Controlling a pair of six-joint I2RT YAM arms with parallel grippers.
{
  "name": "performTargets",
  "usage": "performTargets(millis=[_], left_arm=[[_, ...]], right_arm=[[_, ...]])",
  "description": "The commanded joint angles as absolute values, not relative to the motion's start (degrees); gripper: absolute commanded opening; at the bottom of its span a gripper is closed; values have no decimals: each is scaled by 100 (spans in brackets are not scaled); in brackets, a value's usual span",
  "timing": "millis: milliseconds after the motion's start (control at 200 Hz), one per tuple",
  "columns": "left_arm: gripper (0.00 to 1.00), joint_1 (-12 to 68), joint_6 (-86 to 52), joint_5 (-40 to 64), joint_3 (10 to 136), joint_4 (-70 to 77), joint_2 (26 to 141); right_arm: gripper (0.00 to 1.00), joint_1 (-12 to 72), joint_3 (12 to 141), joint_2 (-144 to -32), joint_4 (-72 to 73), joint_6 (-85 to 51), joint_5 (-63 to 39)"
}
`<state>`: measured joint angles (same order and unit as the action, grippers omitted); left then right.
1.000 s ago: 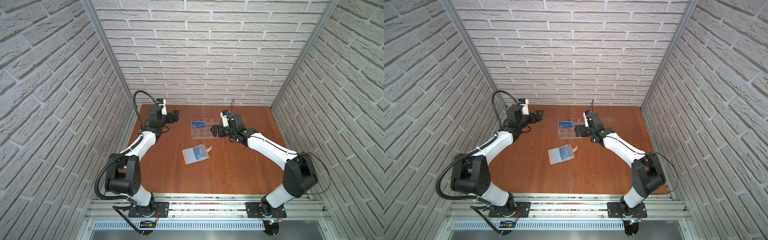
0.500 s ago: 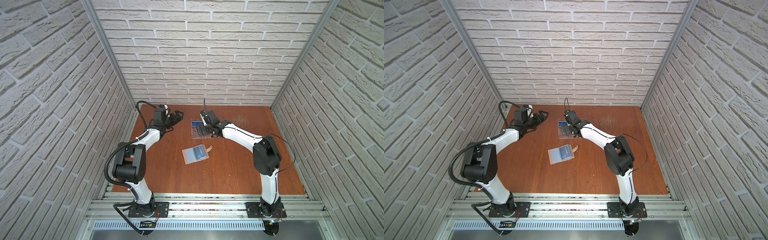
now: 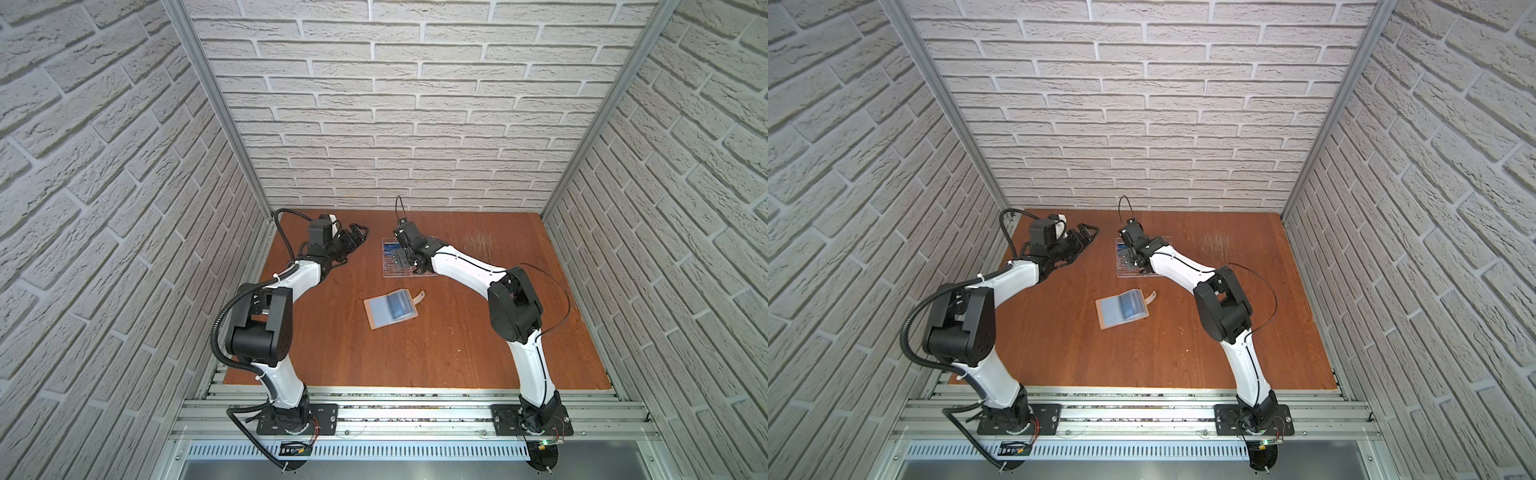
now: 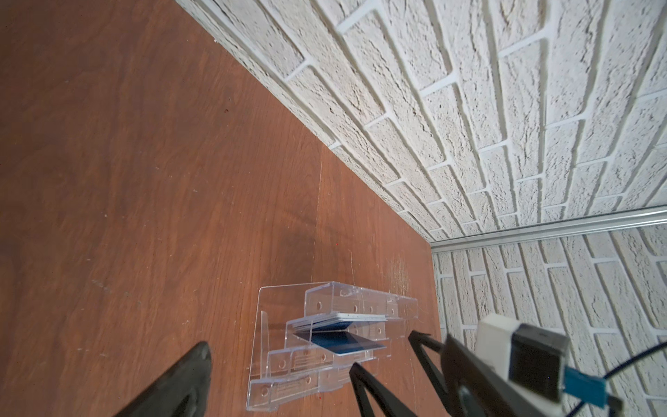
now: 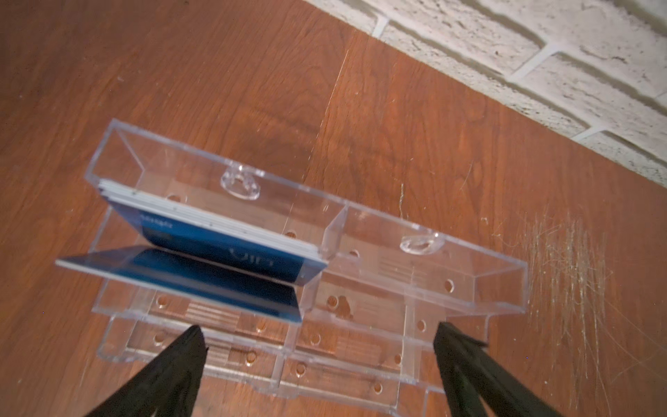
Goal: Take the credit cards out of the card holder
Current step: Touch the credit card in the storage box.
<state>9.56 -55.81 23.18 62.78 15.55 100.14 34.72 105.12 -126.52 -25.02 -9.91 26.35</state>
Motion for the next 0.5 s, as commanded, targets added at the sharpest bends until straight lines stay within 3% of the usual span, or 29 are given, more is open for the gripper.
performTargets(millis=[0,490], left_arm=[[98,992,-5655,2448,6127,2004,10138],[98,1104,-5639,2568,5977,2187,10190]], right_arm=[[99,3507,10848,-12822,-2399,-1099,3013],[100,3507,11465,-13148,-2517,-1055,3192]])
